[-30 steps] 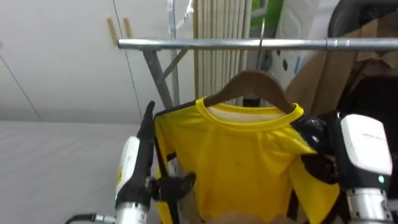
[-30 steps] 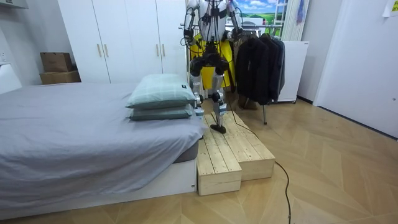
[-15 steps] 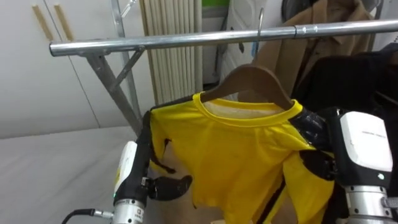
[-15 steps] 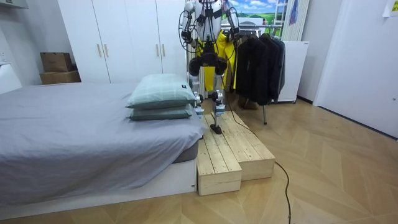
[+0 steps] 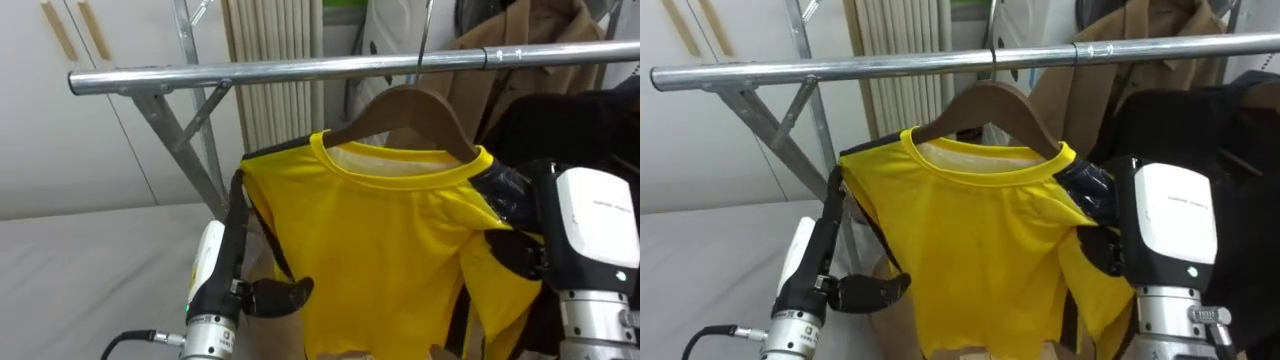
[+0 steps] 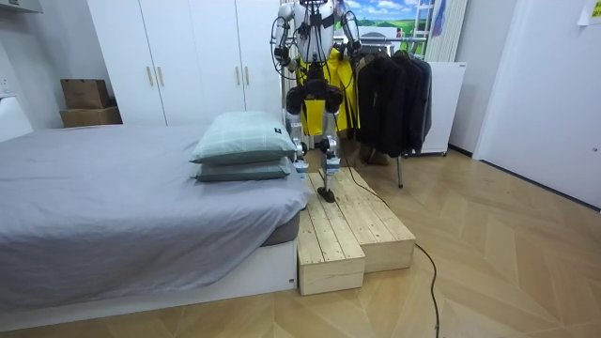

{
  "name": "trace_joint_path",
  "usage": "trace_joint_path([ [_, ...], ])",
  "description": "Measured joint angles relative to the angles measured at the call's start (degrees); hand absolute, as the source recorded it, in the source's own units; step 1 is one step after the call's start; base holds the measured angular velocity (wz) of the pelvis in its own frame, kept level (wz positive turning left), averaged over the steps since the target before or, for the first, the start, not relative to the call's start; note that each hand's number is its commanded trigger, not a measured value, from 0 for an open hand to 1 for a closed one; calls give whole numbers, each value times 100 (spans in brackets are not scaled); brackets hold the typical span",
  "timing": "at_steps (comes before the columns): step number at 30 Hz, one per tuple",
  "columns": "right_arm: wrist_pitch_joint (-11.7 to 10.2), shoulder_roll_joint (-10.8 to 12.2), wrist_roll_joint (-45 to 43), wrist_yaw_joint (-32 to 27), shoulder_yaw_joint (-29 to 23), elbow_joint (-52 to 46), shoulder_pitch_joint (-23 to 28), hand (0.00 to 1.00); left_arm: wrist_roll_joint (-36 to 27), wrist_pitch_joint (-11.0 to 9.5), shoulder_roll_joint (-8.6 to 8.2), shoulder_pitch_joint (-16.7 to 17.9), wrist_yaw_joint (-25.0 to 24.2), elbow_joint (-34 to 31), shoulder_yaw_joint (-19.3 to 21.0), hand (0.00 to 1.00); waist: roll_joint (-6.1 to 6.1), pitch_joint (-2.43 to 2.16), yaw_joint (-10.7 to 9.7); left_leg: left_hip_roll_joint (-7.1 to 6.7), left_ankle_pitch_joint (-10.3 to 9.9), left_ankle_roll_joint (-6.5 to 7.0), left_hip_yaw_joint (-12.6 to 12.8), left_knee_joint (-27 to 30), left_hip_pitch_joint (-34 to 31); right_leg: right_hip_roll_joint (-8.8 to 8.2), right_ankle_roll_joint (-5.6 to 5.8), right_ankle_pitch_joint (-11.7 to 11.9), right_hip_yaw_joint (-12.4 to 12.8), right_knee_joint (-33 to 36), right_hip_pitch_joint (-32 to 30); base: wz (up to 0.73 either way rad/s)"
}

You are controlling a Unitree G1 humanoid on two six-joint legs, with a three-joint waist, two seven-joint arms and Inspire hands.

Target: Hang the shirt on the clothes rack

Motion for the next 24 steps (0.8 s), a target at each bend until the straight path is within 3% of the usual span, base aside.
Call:
trace_joint_path([
  [7, 0, -65, -5, 100, 44, 4, -68, 100, 3, 1, 142, 16, -112, -163, 6, 0, -51, 24, 103, 20, 3, -5, -154, 3, -15, -39, -26, 28, -193, -179, 114, 13],
  [14, -18, -101, -23, 328, 46, 2, -181, 100, -57, -1, 205, 18, -363, -220, 43, 0, -58, 15, 313, 48, 5, -17, -340, 2, -12, -73, -43, 38, -471, -269, 225, 14],
  [24, -135, -344, 555, 586, 187, 4, -511, 100, -137, -100, 305, 124, -514, -520, 241, 0, -105, -5, 344, 75, -6, -37, -436, 5, 6, -77, -53, 44, -606, -266, 285, 4],
])
